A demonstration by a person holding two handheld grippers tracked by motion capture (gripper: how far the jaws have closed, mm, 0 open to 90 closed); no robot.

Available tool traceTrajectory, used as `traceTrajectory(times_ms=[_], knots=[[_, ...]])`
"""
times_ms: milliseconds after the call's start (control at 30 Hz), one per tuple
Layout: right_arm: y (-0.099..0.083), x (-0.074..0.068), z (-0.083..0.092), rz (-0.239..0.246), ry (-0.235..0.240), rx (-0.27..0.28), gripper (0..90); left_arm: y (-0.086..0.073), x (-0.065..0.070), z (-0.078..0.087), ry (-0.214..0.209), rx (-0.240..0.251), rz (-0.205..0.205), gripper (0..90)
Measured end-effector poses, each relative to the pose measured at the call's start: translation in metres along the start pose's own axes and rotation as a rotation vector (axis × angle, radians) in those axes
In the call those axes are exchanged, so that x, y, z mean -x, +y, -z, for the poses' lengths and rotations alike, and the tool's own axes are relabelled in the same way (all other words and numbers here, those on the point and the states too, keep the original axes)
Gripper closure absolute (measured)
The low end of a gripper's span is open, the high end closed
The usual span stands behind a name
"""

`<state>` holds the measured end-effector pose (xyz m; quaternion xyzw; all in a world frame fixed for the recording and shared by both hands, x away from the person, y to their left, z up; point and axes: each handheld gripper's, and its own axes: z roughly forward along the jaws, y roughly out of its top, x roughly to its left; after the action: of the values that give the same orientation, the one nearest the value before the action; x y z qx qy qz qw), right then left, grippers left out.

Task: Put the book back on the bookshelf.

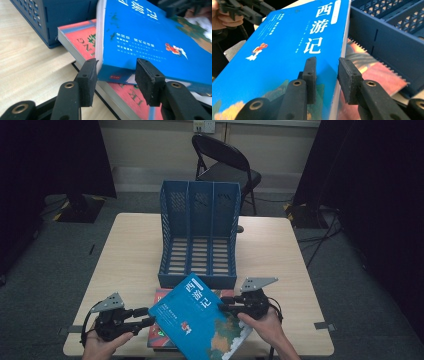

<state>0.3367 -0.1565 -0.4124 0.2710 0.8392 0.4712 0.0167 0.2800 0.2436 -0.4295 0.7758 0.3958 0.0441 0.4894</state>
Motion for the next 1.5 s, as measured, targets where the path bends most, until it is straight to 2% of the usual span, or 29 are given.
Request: traceTrajectory(times_ms=[33, 133, 167, 267, 400, 467, 500, 533, 567, 600, 667, 733, 800, 867, 900, 1000, 1100, 1167, 1200, 1233, 1300, 1367, 1467, 1500], knots=[[-0.002, -0.002, 0.002, 0.0, -0.004, 0.002, 68.6, 0.001, 0.0, -0.001, 0.003, 0.002, 0.014, 52.9], [-0.007, -0.006, 0.006, -0.002, -0.018, 0.009, 68.2, 0.005, -0.003, -0.005, 0.006, -0.007, 0.003, 53.2], [-0.008, -0.008, 0.008, 0.0, -0.021, 0.008, 67.8, 0.007, -0.004, -0.007, 0.009, -0.001, 0.013, 53.1], [-0.011, -0.011, 0.014, 0.008, -0.013, -0.012, 66.8, 0.013, -0.007, -0.012, 0.032, 0.0, -0.002, 54.1], [-0.016, -0.013, 0.019, -0.001, -0.001, -0.006, 66.5, 0.022, -0.01, -0.022, 0.054, 0.006, 0.002, 54.9], [-0.018, -0.015, 0.022, -0.003, 0.002, -0.012, 66.3, 0.026, -0.01, -0.028, 0.088, 0.026, -0.03, 54.7], [-0.018, -0.016, 0.023, -0.001, -0.001, -0.016, 66.1, 0.029, -0.012, -0.03, 0.088, 0.023, -0.012, 54.7], [-0.018, -0.019, 0.024, 0.008, -0.018, -0.021, 65.8, 0.03, -0.012, -0.03, 0.087, 0.032, 0.004, 54.0], [-0.017, -0.021, 0.023, 0.016, -0.032, -0.015, 64.8, 0.031, -0.012, -0.028, 0.032, 0.043, 0.022, 48.3], [-0.017, -0.021, 0.023, 0.016, -0.032, -0.015, 64.8, 0.031, -0.012, -0.028, 0.032, 0.043, 0.022, 47.4], [-0.016, -0.018, 0.021, 0.006, -0.04, 0.018, 63.1, 0.03, -0.004, -0.026, 0.027, 0.041, -0.009, 47.9], [-0.013, -0.013, 0.016, -0.006, -0.045, 0.036, 62.4, 0.026, 0.004, -0.025, -0.01, 0.032, 0.001, 47.8], [-0.006, -0.008, 0.01, -0.002, -0.054, 0.047, 61.6, 0.023, 0.012, -0.026, -0.011, 0.022, -0.016, 47.6], [-0.002, -0.003, 0.005, -0.002, -0.065, 0.06, 62.0, 0.021, 0.016, -0.03, -0.031, 0.0, -0.008, 46.6], [-0.001, 0.002, -0.001, -0.029, -0.066, 0.058, 62.0, 0.019, 0.021, -0.033, -0.008, 0.003, -0.008, 43.1], [-0.002, 0.002, -0.001, -0.035, -0.064, 0.056, 62.5, 0.021, 0.022, -0.033, -0.003, -0.006, -0.015, 43.0], [-0.004, -0.003, 0.001, -0.037, -0.08, 0.044, 62.2, 0.025, 0.02, -0.035, 0.011, -0.001, -0.03, 48.0], [-0.004, -0.004, 0.002, -0.036, -0.08, 0.041, 62.1, 0.027, 0.02, -0.037, 0.01, -0.003, -0.037, 46.6], [-0.006, -0.005, 0.004, -0.037, -0.083, 0.039, 62.0, 0.029, 0.02, -0.039, 0.01, -0.011, -0.053, 44.9], [-0.009, -0.009, 0.008, -0.035, -0.086, 0.034, 61.8, 0.034, 0.016, -0.043, -0.008, -0.026, -0.043, 44.3], [-0.01, -0.011, 0.009, -0.037, -0.087, 0.034, 61.7, 0.037, 0.014, -0.045, -0.015, -0.032, -0.047, 44.4], [-0.015, -0.016, 0.013, -0.039, -0.086, 0.035, 61.8, 0.041, 0.01, -0.05, -0.025, -0.032, -0.039, 45.3], [-0.022, -0.025, 0.018, -0.042, -0.086, 0.049, 61.9, 0.045, 0.01, -0.056, -0.017, -0.023, -0.053, 44.9], [-0.025, -0.027, 0.018, -0.05, -0.093, 0.067, 61.8, 0.044, 0.01, -0.057, -0.018, -0.013, -0.049, 44.2]])
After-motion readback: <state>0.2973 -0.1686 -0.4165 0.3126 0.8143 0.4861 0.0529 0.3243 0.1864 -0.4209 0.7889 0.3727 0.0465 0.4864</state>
